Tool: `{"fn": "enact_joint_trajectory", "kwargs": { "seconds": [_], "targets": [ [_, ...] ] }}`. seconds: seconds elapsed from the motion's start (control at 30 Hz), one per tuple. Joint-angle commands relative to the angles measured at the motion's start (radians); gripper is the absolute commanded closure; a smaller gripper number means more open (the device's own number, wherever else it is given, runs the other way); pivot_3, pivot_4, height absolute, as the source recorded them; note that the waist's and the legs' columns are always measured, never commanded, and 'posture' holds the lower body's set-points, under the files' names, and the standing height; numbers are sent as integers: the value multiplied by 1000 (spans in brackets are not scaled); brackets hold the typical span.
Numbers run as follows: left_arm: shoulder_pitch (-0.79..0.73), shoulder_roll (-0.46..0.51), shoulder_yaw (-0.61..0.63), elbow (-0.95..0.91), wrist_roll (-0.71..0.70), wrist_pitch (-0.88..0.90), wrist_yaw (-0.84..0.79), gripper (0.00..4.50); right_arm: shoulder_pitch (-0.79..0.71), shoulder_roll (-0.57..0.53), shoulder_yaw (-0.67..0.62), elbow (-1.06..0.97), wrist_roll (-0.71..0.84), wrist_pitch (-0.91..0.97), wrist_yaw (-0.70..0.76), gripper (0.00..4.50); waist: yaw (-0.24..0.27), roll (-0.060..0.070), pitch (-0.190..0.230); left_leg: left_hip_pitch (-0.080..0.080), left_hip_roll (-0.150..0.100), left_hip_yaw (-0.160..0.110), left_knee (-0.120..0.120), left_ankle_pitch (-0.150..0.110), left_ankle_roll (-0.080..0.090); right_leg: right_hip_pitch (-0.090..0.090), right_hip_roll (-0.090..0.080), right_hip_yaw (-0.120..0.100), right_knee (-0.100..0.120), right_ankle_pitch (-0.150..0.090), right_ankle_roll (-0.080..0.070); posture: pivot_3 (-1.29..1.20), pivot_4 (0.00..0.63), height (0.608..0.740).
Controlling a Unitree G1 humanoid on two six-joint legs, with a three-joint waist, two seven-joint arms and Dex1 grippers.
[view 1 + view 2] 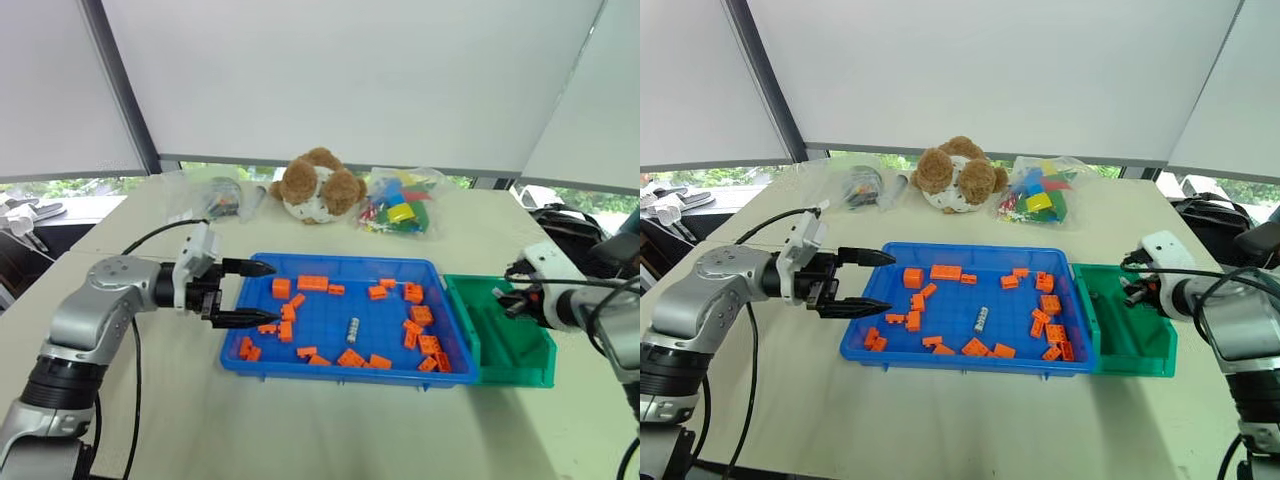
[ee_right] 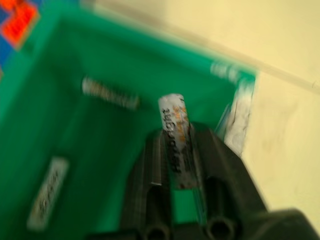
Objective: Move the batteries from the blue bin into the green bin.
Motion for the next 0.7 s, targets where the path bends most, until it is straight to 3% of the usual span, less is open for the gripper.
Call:
{"fn": "enact_joint_trajectory", "kwargs": {
  "seconds": [0.03, 0.17, 0.3, 0.43, 0.7],
  "targets": [
    [-25, 0, 7, 2, 6, -19, -10, 0, 6, -25, -51, -57, 34, -3, 5, 2030, 1, 0, 0, 0, 0, 0, 0, 0, 0, 0, 0, 0, 0, 0, 0, 0, 150, 740],
    [-30, -1, 5, 6, 9, -19, -15, 0, 14, -61, -67, -116, 82, 4, 43, 56, 4, 0, 0, 0, 0, 0, 0, 0, 0, 0, 0, 0, 0, 0, 0, 0, 150, 740],
    [-32, 2, 6, 8, 12, -16, -18, 0, -72, -55, -81, -217, 183, 70, 75, 17, 2, 1, 0, 0, 0, 0, 0, 0, 0, 0, 0, 0, 0, 0, 0, 0, 150, 740],
    [-36, 1, 7, 10, 16, -14, -21, 0, -168, 14, -5, -310, 246, 160, 40, 17, -2, 1, 0, 2, 1, 0, 0, 0, 0, 0, 1, 0, 1, 0, 0, 0, 150, 740],
    [-29, 5, 14, -4, 16, -6, -15, 0, -172, 354, 152, -403, 223, 411, -249, 17, 7, 0, 0, 0, 0, 0, 1, 0, 0, -1, 1, 0, 2, 0, 0, 0, 150, 740]
  ]
}}
